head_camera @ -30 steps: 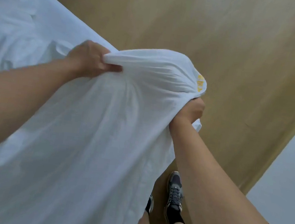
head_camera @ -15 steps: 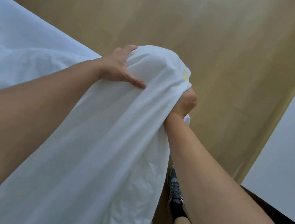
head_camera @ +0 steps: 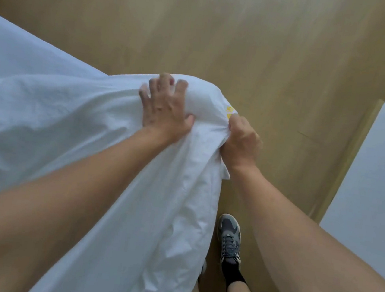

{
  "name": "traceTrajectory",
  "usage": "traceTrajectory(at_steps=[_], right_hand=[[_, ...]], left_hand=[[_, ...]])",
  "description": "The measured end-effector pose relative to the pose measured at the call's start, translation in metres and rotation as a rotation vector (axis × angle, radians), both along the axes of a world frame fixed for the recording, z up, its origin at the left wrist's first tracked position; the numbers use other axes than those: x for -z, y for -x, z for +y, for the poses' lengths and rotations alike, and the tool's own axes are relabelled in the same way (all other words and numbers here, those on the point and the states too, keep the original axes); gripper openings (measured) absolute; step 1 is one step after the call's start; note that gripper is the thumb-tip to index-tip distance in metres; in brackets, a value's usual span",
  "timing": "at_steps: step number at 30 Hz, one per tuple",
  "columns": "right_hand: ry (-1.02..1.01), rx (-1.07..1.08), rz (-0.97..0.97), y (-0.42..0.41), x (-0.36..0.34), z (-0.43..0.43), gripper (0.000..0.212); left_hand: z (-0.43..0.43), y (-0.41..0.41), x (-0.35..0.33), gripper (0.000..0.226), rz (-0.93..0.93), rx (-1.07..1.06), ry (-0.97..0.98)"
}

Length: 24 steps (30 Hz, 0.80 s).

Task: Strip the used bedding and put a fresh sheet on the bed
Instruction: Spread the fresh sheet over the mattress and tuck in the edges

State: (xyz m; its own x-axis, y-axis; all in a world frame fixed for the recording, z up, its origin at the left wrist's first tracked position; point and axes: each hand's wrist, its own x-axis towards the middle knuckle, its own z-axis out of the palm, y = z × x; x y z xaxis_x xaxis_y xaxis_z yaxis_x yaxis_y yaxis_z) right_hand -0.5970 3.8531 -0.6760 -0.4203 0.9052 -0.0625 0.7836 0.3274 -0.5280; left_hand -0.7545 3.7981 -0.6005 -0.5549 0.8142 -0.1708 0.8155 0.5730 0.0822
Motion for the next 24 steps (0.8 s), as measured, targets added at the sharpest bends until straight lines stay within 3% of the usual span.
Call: traceTrajectory(at_steps=[2,4,7,9,12,14,15,17,18,22,24], right_hand=[[0.048,-0.009,-0.09,-0.009,0.001,0.004,0.017],[0.076,-0.062,-0.176,-0.013,-0.001,0.01,0.017],[0.069,-0.136,-0.207,-0.019,-0.008,0.017,0.022],[0.025,-0.15,-0.137,-0.022,-0.013,0.016,0.027],[-0.17,-0.22,0.029,-0.021,-0.022,0.015,0.04],[-0.283,-0.321,0.065,-0.02,-0.023,0.016,0.039],[-0.319,-0.385,0.053,-0.021,-0.023,0.016,0.036],[-0.382,-0.508,0.027,-0.027,-0.017,0.013,0.035],[-0.405,-0.558,0.018,-0.031,-0.014,0.012,0.035],[-0.423,-0.671,0.003,-0.045,-0.008,0.005,0.039],[-0.31,-0.659,-0.046,-0.048,-0.01,0.006,0.045]], left_hand=[[-0.014,-0.05,-0.012,0.025,-0.11,0.131,-0.183],[-0.034,-0.102,-0.017,0.012,-0.341,0.179,-0.01],[-0.05,-0.14,-0.007,0.036,-0.416,0.059,0.319],[-0.052,-0.153,-0.003,0.061,-0.361,-0.004,0.341],[-0.053,-0.151,0.0,0.089,-0.287,-0.119,0.218],[-0.05,-0.127,0.015,0.08,-0.319,-0.231,0.207],[-0.037,-0.115,0.02,0.069,-0.382,-0.283,0.254],[-0.007,-0.122,0.029,0.04,-0.315,-0.299,0.351],[-0.009,-0.132,0.036,0.034,-0.394,-0.287,0.439],[0.01,-0.148,0.072,0.035,-0.486,-0.191,0.531],[-0.005,-0.126,0.049,0.035,-0.395,0.013,0.815]])
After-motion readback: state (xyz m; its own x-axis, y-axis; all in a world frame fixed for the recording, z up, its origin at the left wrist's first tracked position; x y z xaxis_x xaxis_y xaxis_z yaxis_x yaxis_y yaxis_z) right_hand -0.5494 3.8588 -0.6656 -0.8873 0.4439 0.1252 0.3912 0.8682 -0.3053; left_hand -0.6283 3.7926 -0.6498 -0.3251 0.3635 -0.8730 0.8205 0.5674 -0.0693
